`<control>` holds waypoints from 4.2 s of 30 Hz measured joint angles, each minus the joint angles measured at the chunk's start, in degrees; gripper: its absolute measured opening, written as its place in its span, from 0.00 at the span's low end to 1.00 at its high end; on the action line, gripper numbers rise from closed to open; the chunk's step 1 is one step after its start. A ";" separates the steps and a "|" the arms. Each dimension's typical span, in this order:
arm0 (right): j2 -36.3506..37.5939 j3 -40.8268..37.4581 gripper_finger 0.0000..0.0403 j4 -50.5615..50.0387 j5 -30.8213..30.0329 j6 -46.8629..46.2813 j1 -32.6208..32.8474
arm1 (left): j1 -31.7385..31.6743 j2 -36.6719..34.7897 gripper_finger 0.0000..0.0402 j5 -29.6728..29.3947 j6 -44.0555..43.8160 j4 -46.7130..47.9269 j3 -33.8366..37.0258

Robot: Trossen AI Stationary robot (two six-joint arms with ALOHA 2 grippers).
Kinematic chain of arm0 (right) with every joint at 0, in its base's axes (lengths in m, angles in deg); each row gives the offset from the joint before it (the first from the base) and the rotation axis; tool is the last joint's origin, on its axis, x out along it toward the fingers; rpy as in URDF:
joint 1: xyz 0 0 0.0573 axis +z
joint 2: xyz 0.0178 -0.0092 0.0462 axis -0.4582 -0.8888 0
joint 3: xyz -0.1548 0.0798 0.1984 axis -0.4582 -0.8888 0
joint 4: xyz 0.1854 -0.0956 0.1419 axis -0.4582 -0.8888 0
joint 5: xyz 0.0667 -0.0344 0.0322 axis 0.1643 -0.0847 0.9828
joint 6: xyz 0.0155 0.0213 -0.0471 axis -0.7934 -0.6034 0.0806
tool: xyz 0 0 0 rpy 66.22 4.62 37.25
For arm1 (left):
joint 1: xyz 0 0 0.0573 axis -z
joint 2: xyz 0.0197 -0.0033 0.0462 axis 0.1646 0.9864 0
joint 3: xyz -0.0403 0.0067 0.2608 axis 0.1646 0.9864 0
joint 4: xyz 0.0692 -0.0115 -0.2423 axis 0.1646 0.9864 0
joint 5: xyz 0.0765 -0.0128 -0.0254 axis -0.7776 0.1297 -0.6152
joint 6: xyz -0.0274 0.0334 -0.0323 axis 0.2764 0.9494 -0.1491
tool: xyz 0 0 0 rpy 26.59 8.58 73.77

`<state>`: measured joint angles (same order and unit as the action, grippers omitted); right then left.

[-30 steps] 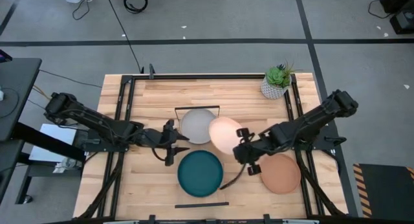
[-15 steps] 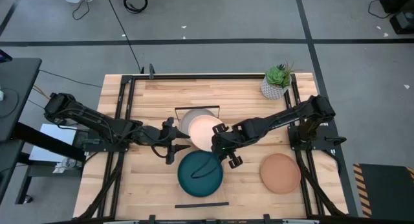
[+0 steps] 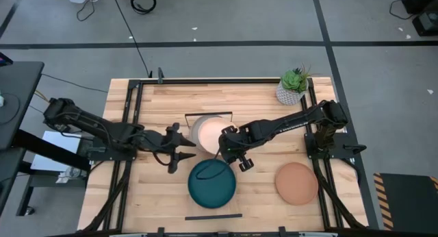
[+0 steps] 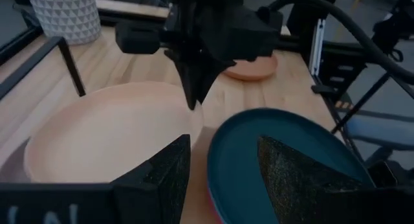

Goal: Place and stack plates onto a shelf
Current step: Stack the light orange plate on top of the gray plate on the shelf, then stack the brown plate on top of the light orange plate on the shelf

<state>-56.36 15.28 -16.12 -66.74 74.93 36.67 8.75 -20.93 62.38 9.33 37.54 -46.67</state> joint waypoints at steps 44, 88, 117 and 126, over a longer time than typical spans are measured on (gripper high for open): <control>7.94 -13.42 0.25 0.05 -8.81 -15.53 1.96 | -1.68 1.43 0.47 -9.91 -2.16 9.11 5.24; 9.61 -32.12 0.04 -6.80 8.49 -22.61 11.95 | -0.94 1.72 0.47 -3.13 3.48 10.80 5.87; 9.75 -6.81 0.04 -23.69 13.93 -22.64 -11.58 | 2.33 1.72 0.47 -23.85 58.62 -2.94 5.83; 9.79 -0.71 0.04 -25.62 14.72 -24.33 -14.81 | 2.69 1.72 0.47 -22.70 65.99 -5.10 5.83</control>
<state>-46.57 14.57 -41.74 -52.02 50.59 21.87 11.43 -19.22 39.68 75.32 32.45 -40.84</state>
